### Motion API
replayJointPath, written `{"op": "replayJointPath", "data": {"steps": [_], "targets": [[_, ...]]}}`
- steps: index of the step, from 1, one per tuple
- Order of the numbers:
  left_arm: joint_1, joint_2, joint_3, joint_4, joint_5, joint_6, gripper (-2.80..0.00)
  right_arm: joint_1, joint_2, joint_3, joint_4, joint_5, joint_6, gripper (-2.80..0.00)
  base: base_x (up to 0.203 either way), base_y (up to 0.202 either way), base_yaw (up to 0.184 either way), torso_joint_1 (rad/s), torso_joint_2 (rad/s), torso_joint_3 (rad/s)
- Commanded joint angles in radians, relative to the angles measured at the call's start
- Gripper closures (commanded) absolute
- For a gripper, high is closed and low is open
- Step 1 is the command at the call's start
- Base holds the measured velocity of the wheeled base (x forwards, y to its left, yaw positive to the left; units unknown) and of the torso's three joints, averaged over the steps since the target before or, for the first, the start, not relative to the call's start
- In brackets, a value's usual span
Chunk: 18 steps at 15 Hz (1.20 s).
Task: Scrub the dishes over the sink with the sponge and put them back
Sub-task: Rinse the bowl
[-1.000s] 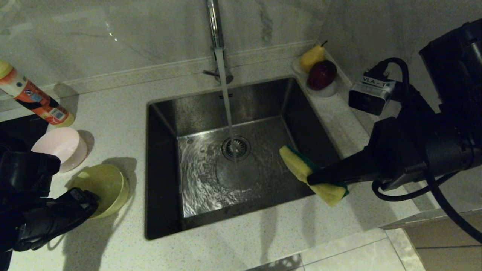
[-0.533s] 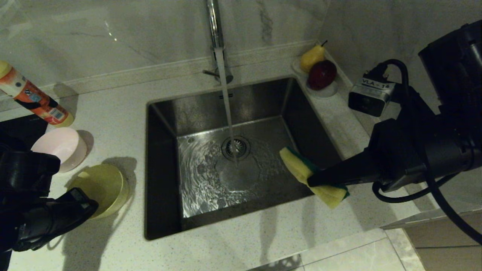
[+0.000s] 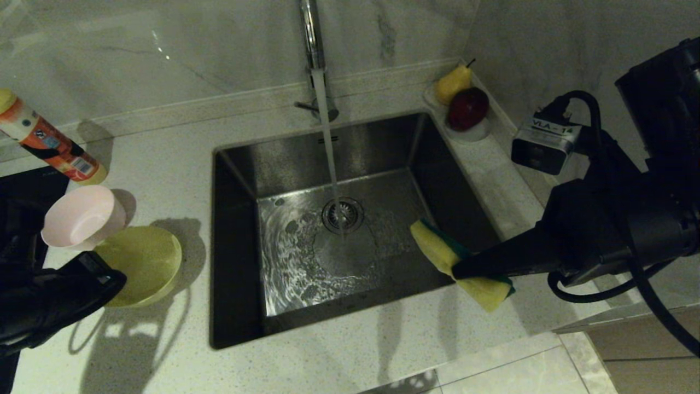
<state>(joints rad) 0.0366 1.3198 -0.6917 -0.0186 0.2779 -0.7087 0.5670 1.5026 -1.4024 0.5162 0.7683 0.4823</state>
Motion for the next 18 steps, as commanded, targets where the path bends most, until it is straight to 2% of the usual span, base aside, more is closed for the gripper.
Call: {"op": "replayJointPath", "data": {"steps": [1,3,6,8,11,13,15,18], "targets": [[-0.003,-0.102,-0.066,0.038,-0.058,-0.002,0.00,0.000,-0.007,0.010,0.001,0.003,0.004,0.00,0.000,0.000,0.000,0.000,0.00,0.000],[-0.030,-0.112,-0.123,0.061,-0.149,0.007,0.00,-0.001,-0.016,0.015,-0.004,0.002,0.002,0.00,0.000,0.000,0.000,0.000,0.00,0.000],[-0.094,-0.009,-0.221,0.057,-0.163,0.022,0.00,-0.006,-0.022,0.005,-0.007,0.003,-0.002,0.00,0.000,0.000,0.000,0.000,0.00,0.000],[-0.183,0.083,-0.287,0.056,-0.138,0.029,0.00,-0.007,-0.031,0.008,-0.007,0.002,0.002,0.00,0.000,0.000,0.000,0.000,0.00,0.000],[-0.307,0.244,-0.389,0.054,-0.037,0.049,0.00,-0.039,-0.067,0.030,-0.006,0.006,0.000,0.00,0.000,0.000,0.000,0.000,0.00,0.000],[-0.387,0.322,-0.484,0.048,-0.009,0.070,0.00,-0.060,-0.096,0.033,-0.005,0.009,0.005,0.00,0.000,0.000,0.000,0.000,0.00,0.000],[-0.445,0.379,-0.506,0.032,0.003,0.072,0.00,-0.081,-0.120,0.047,-0.006,0.020,0.005,0.00,0.000,0.000,0.000,0.000,0.00,0.000],[-0.471,0.410,-0.502,-0.100,0.004,0.079,0.00,-0.135,-0.148,0.088,-0.017,0.058,0.003,0.00,0.000,0.000,0.000,0.000,0.00,0.000]]}}
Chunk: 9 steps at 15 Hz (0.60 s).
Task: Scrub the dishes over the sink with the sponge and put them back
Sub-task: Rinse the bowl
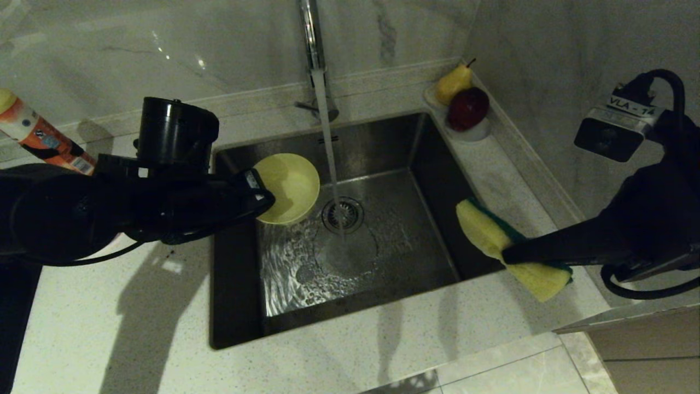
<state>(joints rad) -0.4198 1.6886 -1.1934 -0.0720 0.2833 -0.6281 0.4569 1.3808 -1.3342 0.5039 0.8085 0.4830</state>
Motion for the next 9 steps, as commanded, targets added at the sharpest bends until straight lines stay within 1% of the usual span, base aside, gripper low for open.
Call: {"op": "replayJointPath", "data": {"steps": [1,2,4,7,9], "targets": [[-0.022,0.054,-0.001,-0.067,-0.002,0.000,0.00,-0.038,-0.037,0.037,-0.025,0.036,0.003,0.00,0.000,0.000,0.000,0.000,0.00,0.000],[-0.028,0.070,-0.004,-0.084,0.000,0.001,0.00,-0.053,-0.049,0.053,-0.050,0.054,0.005,0.00,0.000,0.000,0.000,0.000,0.00,0.000],[-0.028,0.118,-0.007,-0.152,-0.001,0.006,0.00,-0.078,-0.076,0.084,-0.092,0.074,0.011,0.00,0.000,0.000,0.000,0.000,0.00,0.000],[-0.028,0.186,0.016,-0.274,-0.002,0.015,0.00,-0.117,-0.068,0.089,-0.099,0.102,0.010,0.00,0.000,0.000,0.000,0.000,0.00,0.000],[-0.028,0.210,0.008,-0.306,-0.003,0.016,0.00,-0.141,-0.042,0.107,-0.123,0.110,0.005,0.00,0.000,0.000,0.000,0.000,0.00,0.000]]}}
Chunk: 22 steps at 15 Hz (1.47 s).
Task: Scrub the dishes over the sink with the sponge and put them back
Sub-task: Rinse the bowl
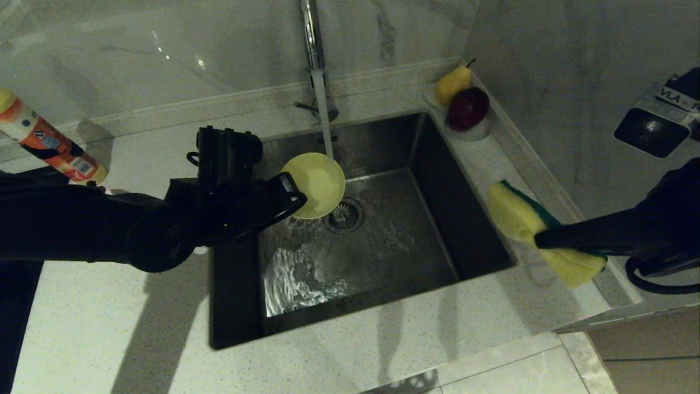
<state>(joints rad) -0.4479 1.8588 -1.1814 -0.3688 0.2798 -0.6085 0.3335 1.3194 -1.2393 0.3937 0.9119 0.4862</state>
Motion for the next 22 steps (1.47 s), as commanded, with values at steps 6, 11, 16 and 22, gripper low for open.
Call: {"op": "replayJointPath", "data": {"steps": [6,11,16,22], "targets": [[-0.028,0.066,-0.035,-0.011,-0.001,-0.006,0.00,-0.068,0.011,0.066,-0.093,0.074,0.006,0.00,0.000,0.000,0.000,0.000,0.00,0.000],[-0.064,0.028,-0.012,0.011,-0.001,-0.011,0.00,-0.085,-0.001,0.067,-0.092,0.078,0.006,0.00,0.000,0.000,0.000,0.000,0.00,0.000],[-0.088,0.007,-0.002,0.048,0.004,-0.005,0.00,-0.085,-0.012,0.082,-0.088,0.078,0.006,0.00,0.000,0.000,0.000,0.000,0.00,0.000],[-0.088,0.016,0.011,0.033,0.074,0.028,0.00,-0.093,-0.034,0.133,-0.093,0.079,0.006,0.00,0.000,0.000,0.000,0.000,0.00,0.000]]}}
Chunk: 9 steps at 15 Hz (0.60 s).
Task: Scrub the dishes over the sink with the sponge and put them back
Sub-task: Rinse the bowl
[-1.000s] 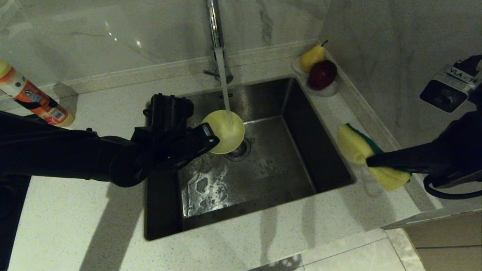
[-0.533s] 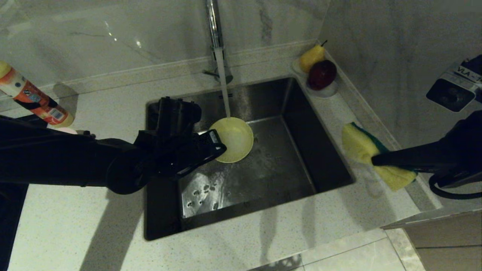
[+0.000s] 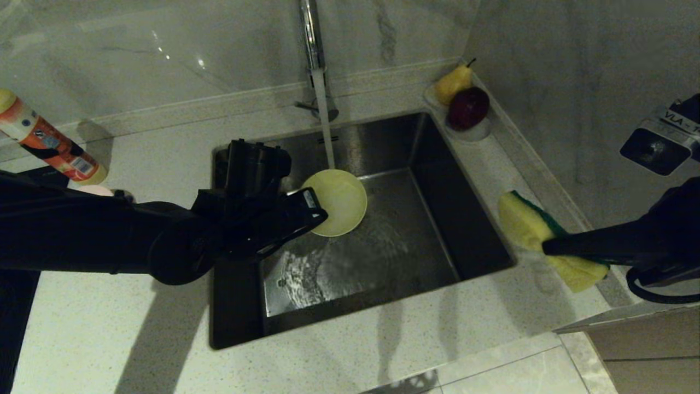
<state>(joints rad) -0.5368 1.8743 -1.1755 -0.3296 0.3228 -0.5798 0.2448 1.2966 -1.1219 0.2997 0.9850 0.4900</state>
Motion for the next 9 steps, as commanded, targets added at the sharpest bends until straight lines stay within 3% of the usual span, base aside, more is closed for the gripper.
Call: {"op": "replayJointPath", "data": {"steps": [1,4,7,9], "targets": [[0.001,-0.003,0.006,-0.010,0.082,0.015,0.00,-0.010,-0.016,0.024,0.001,0.014,0.002,0.00,0.000,0.000,0.000,0.000,0.00,0.000],[0.005,-0.044,0.049,-0.126,0.167,0.125,0.00,-0.036,-0.023,0.042,0.001,0.060,0.002,0.00,0.000,0.000,0.000,0.000,0.00,0.000],[0.026,-0.065,0.151,-0.455,0.180,0.298,0.00,-0.039,-0.022,0.048,0.001,0.063,0.005,0.00,0.000,0.000,0.000,0.000,0.00,0.000],[0.039,-0.071,0.257,-0.631,0.181,0.378,0.00,-0.044,-0.022,0.049,-0.001,0.064,-0.001,0.00,0.000,0.000,0.000,0.000,0.00,0.000]]}}
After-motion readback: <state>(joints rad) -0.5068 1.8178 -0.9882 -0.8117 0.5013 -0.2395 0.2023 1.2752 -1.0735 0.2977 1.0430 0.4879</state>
